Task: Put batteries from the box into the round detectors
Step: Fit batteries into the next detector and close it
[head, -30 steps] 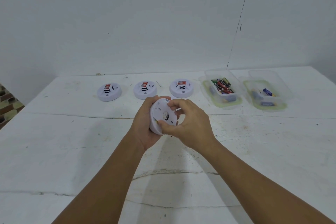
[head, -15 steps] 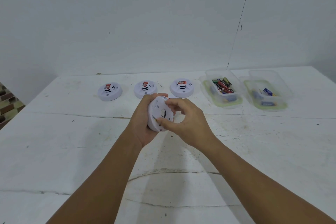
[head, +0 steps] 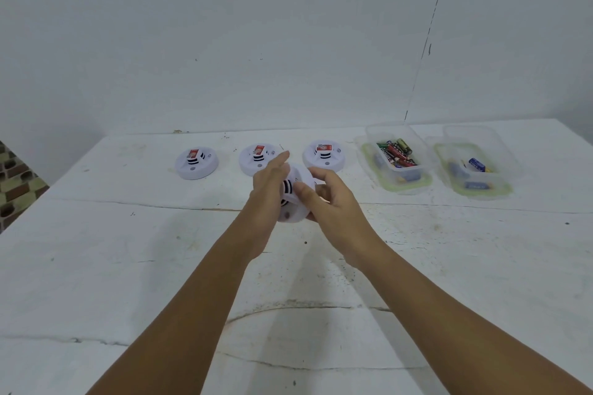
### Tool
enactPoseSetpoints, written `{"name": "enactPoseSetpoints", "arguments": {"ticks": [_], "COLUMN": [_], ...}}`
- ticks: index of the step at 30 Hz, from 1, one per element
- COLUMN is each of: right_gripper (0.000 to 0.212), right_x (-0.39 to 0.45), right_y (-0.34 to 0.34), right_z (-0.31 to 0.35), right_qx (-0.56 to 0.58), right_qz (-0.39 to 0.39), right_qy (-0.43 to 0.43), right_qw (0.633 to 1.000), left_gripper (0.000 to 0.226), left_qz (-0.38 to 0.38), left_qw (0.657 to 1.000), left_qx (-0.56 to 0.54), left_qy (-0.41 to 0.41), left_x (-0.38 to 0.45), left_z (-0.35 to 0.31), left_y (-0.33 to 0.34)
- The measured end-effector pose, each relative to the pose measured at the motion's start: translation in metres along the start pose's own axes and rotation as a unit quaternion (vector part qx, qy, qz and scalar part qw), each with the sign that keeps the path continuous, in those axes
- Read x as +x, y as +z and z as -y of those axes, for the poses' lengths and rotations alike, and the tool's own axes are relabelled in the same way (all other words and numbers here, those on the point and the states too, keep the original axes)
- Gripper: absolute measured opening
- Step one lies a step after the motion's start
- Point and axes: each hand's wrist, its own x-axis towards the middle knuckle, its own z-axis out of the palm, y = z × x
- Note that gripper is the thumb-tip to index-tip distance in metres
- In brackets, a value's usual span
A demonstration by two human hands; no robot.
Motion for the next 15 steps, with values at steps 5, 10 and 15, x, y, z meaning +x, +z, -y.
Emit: {"name": "enactPoseSetpoints", "arguments": {"ticks": [5,10,15], "right_gripper": [0.020,0.024,0.031], "right_x": [-0.001,-0.003,-0.009], "right_y": [-0.009,-0.015,-0.017], "right_z": [-0.003,-0.008,-0.012], "right_qx": [0.072,0.166,0.112], "right_qz": [-0.034,-0.054,-0.002], "right_qy": [0.038,0.095,0.089], "right_qw": [0.996,0.980,0.990], "left_gripper": [0.041,0.030,0.027], "left_qz": [0.019,0.014,0.021], "left_qw": [0.997,0.995,0.994], "left_qx": [0.031,0.090,0.102], "left_qy": [0.062,0.030,0.027], "left_x": [-0.002,-0.005,-0.012], "left_z": [0.003,0.013,0.025], "left_y": [-0.012,-0.029,-0.032]}}
